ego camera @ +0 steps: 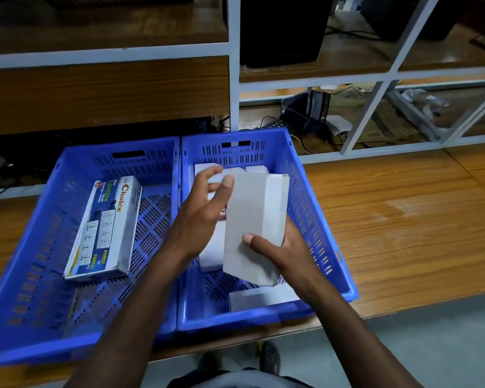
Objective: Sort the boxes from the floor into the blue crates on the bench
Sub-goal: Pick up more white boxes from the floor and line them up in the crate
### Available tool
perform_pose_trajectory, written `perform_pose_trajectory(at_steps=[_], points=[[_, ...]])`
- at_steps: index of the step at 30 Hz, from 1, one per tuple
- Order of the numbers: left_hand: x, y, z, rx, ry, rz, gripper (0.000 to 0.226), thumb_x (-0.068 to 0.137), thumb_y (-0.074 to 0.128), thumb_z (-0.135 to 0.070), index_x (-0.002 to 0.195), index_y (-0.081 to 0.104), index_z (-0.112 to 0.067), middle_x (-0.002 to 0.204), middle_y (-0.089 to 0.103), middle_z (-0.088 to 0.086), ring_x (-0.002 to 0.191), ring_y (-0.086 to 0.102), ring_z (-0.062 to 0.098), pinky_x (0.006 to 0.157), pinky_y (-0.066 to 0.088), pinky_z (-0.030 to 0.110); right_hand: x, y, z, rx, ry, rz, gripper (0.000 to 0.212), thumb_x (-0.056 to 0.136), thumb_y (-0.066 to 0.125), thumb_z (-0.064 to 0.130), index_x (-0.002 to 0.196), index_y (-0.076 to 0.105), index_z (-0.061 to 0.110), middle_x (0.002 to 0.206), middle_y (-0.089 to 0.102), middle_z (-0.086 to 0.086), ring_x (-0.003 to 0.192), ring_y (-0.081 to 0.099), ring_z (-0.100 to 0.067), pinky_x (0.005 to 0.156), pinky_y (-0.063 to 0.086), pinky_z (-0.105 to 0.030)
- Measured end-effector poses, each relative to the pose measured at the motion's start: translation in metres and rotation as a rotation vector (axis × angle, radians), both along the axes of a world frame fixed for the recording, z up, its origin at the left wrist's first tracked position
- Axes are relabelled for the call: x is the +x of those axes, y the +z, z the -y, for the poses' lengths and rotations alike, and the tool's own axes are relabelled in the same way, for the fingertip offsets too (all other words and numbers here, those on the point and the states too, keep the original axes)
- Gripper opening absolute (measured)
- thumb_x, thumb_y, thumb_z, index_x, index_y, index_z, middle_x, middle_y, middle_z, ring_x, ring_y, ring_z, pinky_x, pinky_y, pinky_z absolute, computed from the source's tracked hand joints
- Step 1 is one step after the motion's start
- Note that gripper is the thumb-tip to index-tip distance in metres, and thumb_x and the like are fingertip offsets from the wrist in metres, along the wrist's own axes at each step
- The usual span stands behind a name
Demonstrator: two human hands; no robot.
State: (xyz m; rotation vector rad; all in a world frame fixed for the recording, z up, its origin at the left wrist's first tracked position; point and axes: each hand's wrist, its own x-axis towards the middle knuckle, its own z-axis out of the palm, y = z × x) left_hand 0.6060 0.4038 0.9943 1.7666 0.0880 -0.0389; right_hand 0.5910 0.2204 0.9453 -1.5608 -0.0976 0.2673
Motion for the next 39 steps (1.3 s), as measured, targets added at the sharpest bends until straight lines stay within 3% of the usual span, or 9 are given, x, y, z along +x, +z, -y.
perform_pose_trajectory(at_steps=[2,6,9,15,20,25,30,33,39], points=[[-0.009,-0.01,0.003,-0.079,-0.005,-0.114,0.055,0.087,0.053,-0.066,0.134,0.052,-0.036,0.127,0.065,-0.003,0.097,0.072,0.006,0.082,0.059,0.027,0.004,0.002,0.004,0.084,-0.021,-0.045,0.072,0.069,0.082,0.042,0.132,0.058,0.016,0.119,0.074,-0.005,0.109,0.072,-0.024,0.091,0.06,-0.042],[-0.029,-0.029,0.01,-0.194,-0.059,-0.257,0.035,0.095,0.06,-0.048,0.124,0.063,-0.028,0.108,0.076,-0.001,0.099,0.074,0.019,0.079,0.059,0.034,0.011,0.002,0.008,0.188,-0.074,-0.162,0.059,0.08,0.077,0.027,0.132,0.052,0.014,0.121,0.074,-0.007,0.11,0.071,-0.029,0.089,0.059,-0.043],[-0.035,-0.041,0.012,-0.247,-0.109,-0.294,0.037,0.094,0.072,-0.037,0.129,0.061,-0.03,0.115,0.075,0.001,0.104,0.073,0.021,0.085,0.062,0.045,0.016,-0.002,0.008,0.163,-0.104,-0.227,0.06,0.079,0.076,0.033,0.131,0.052,0.018,0.116,0.077,-0.005,0.107,0.073,-0.031,0.088,0.057,-0.046],[-0.026,-0.056,0.02,-0.319,0.023,-0.353,0.038,0.096,0.069,-0.026,0.132,0.058,-0.023,0.114,0.075,0.007,0.085,0.074,0.015,0.065,0.06,0.031,0.022,-0.011,0.003,-0.003,-0.151,-0.329,0.05,0.089,0.077,0.038,0.129,0.053,0.02,0.113,0.075,-0.001,0.096,0.075,-0.017,0.076,0.061,-0.038],[-0.013,-0.066,0.026,-0.377,0.081,-0.434,0.045,0.096,0.07,-0.031,0.136,0.057,-0.014,0.121,0.072,0.007,0.092,0.076,0.017,0.069,0.061,0.03,0.031,-0.025,0.008,-0.176,-0.109,-0.417,0.053,0.085,0.08,0.047,0.122,0.054,0.022,0.115,0.07,-0.006,0.094,0.072,-0.022,0.082,0.06,-0.042],[-0.008,-0.067,0.026,-0.306,0.066,-0.555,0.101,0.09,0.068,-0.057,0.163,0.002,-0.035,0.165,0.03,0.0,0.14,0.046,0.025,0.102,0.054,0.045,0.08,-0.063,0.009,-0.223,-0.158,-0.457,0.067,0.073,0.084,0.056,0.117,0.057,0.012,0.114,0.073,-0.008,0.09,0.071,-0.02,0.068,0.057,-0.035],[-0.02,-0.072,0.022,-0.168,-0.03,-0.528,0.078,0.09,0.06,-0.067,0.155,0.034,-0.034,0.158,0.041,-0.001,0.136,0.047,0.021,0.112,0.045,0.044,0.143,-0.101,-0.007,-0.309,-0.19,-0.446,0.055,0.071,0.084,0.053,0.101,0.053,0.018,0.106,0.063,-0.009,0.088,0.062,-0.022,0.06,0.05,-0.031],[-0.029,-0.076,0.017,-0.155,-0.024,-0.495,0.075,0.09,0.057,-0.068,0.155,0.036,-0.036,0.155,0.045,-0.002,0.134,0.05,0.019,0.113,0.045,0.043,0.171,-0.126,-0.017,-0.35,-0.22,-0.474,0.076,0.063,0.087,0.054,0.115,0.063,0.003,0.115,0.072,-0.01,0.101,0.068,-0.026,0.067,0.05,-0.033],[-0.044,-0.083,0.007,-0.144,0.006,-0.497,0.087,0.074,0.058,-0.081,0.15,0.044,-0.041,0.148,0.054,-0.007,0.129,0.054,0.013,0.11,0.047,0.041,0.209,-0.156,-0.039,-0.445,-0.238,-0.462,0.097,0.05,0.084,0.065,0.125,0.061,0.008,0.115,0.07,-0.009,0.101,0.068,-0.03,0.085,0.059,-0.04]])
